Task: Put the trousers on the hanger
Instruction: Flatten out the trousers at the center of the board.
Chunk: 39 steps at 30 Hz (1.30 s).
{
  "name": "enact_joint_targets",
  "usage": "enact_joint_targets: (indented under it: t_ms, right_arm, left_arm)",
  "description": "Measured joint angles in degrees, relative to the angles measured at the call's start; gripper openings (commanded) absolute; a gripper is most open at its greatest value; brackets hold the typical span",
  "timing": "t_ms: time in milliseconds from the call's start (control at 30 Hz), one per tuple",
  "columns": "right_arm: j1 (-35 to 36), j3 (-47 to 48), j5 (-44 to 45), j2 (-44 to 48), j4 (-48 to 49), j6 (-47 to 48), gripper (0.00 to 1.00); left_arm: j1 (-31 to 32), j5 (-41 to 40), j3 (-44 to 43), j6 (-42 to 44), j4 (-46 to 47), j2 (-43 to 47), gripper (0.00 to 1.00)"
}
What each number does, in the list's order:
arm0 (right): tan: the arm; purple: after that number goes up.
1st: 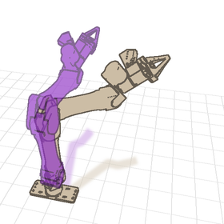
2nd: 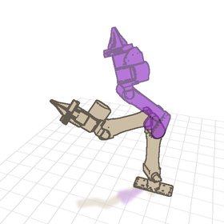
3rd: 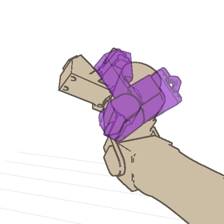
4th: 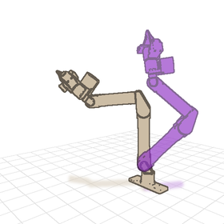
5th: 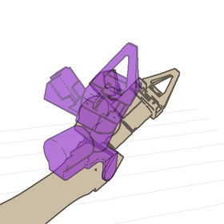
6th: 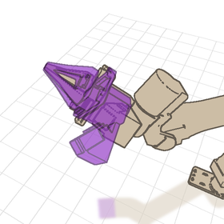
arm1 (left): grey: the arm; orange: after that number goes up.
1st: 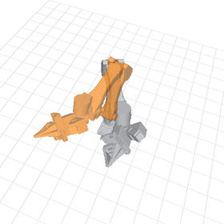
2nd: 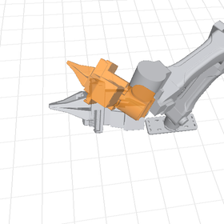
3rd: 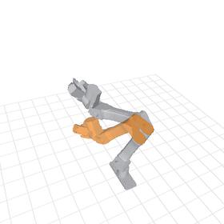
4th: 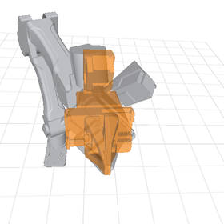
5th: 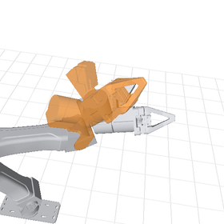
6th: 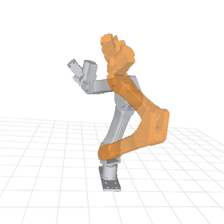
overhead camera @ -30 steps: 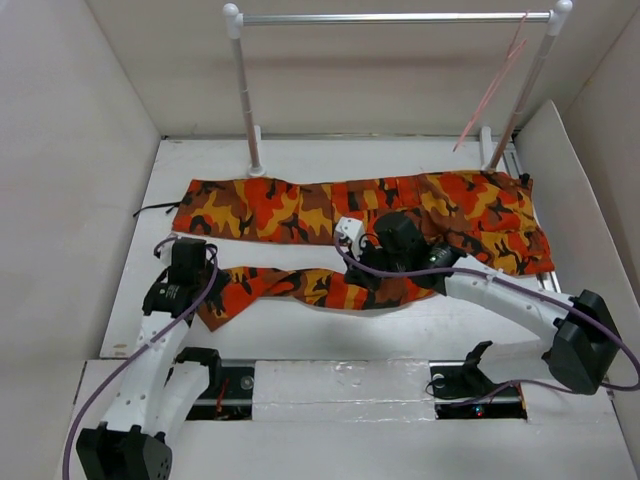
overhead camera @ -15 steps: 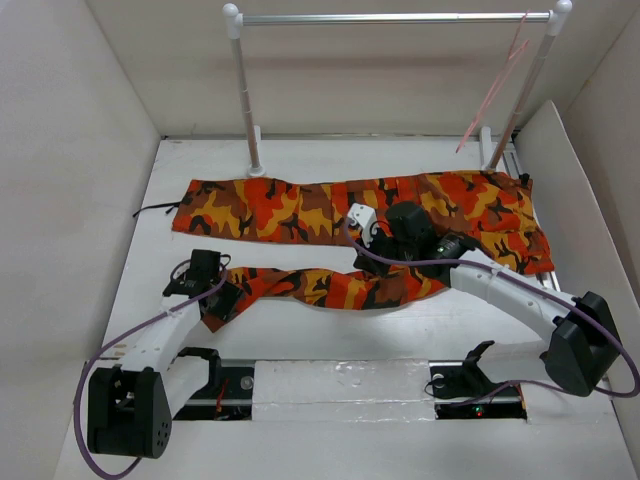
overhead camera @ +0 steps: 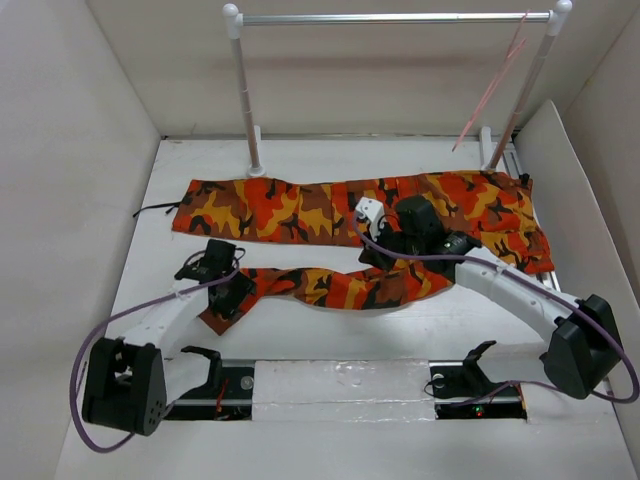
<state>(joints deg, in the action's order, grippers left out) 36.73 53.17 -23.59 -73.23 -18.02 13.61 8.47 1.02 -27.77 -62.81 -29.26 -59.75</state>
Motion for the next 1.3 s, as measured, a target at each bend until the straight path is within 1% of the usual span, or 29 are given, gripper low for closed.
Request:
enact_joint_targets:
  t_ms: [33,67,100,133,167,200,300,400,500,567,700,733,767,800,867,900,1000,1067,1167,1300]
  right_arm:
    - [-0.5,0.0,-0.2,0.1,0.0,0.2,0.10]
    - [-1.2,0.0,-0.6,0.1,0.0,0.2,0.10]
    - [-1.8,0.0,-0.9,0.1,0.0,0.4,0.10]
    - [-2.6,0.0,-1.1,0.1,0.0,0.6,0.10]
    - [-3.3,0.0,-1.4,0.1,0.0,0.7,0.10]
    - [-3.7,0.0,-1.7,0.1,0.0,1.0,0.10]
    - [-5.6,0.0,-2.1,0.6,-0.4,1.5,0.10]
    - [-6.9,0.0,-2.8,1.5,-1.2,2.2,0.10]
    - [-8.1,0.0,-3.6,1.8,-1.6,2.8,0.10]
    - [-8.6,0.0,-3.8,1.7,-2.4,3.1,0.10]
    - [-8.6,-0.1,-4.4,1.8,-3.1,3.1,0.11]
    - [-8.5,-0.1,-4.6,1.8,-3.1,3.1,0.11]
    - [-8.4,-0.2,-4.7,1.9,-3.1,3.1,0.11]
    - [-8.1,-0.3,-4.8,1.9,-3.1,3.1,0.13]
    - [-7.2,-0.3,-4.9,1.8,-3.2,3.1,0.15]
    - [-6.5,-0.3,-4.9,1.8,-3.2,3.1,0.16]
    - [-4.9,-0.3,-4.9,1.7,-3.2,3.1,0.17]
    - [-4.4,-0.3,-4.9,1.7,-3.2,3.1,0.18]
    - [-4.6,-0.3,-4.9,1.7,-3.2,3.1,0.18]
    - [-5.5,-0.3,-4.9,2.6,-3.2,3.2,0.18]
  left_arm:
    - [3.8,-1.2,-1.5,-0.1,-0.3,-2.8,0.46]
    - [5.9,-1.6,-2.4,-0.2,-0.3,-4.5,0.44]
    - [7.6,-1.9,-3.2,-0.6,-0.3,-6.1,0.32]
    - [8.6,-2.1,-3.7,-1.0,-0.3,-7.1,0.32]
    - [9.4,-2.3,-3.8,-1.3,0.1,-8.0,0.23]
    - [9.7,-2.3,-4.0,-1.7,0.2,-8.2,0.00]
    - [9.9,-3.3,-3.7,-2.4,0.3,-8.5,0.00]
    - [10.2,-5.5,-5.1,-1.9,-2.0,-8.6,0.00]
    - [9.7,-9.2,-9.4,0.3,-6.8,-7.8,0.00]
    - [8.7,-11.9,-13.9,2.3,-9.1,-5.6,0.00]
    - [7.9,-15.2,-20.8,6.7,-9.8,-0.7,0.00]
    - [8.1,-15.3,-21.3,8.0,-9.8,-0.5,0.02]
    - [8.7,-15.3,-21.6,9.2,-10.1,-1.3,0.10]
    - [9.7,-15.4,-21.7,10.4,-11.0,-2.4,0.28]
    - [13.3,-15.3,-21.7,12.7,-12.5,-5.8,0.33]
    - [15.9,-14.9,-21.8,13.7,-13.1,-8.8,0.39]
    - [21.8,-14.3,-23.3,19.0,-15.7,-18.8,0.40]
    - [23.8,-14.6,-24.7,22.4,-17.1,-23.7,0.39]
    - [25.7,-14.8,-25.3,25.4,-17.9,-26.6,0.39]
    - [27.1,-15.0,-25.4,26.6,-18.3,-29.6,0.40]
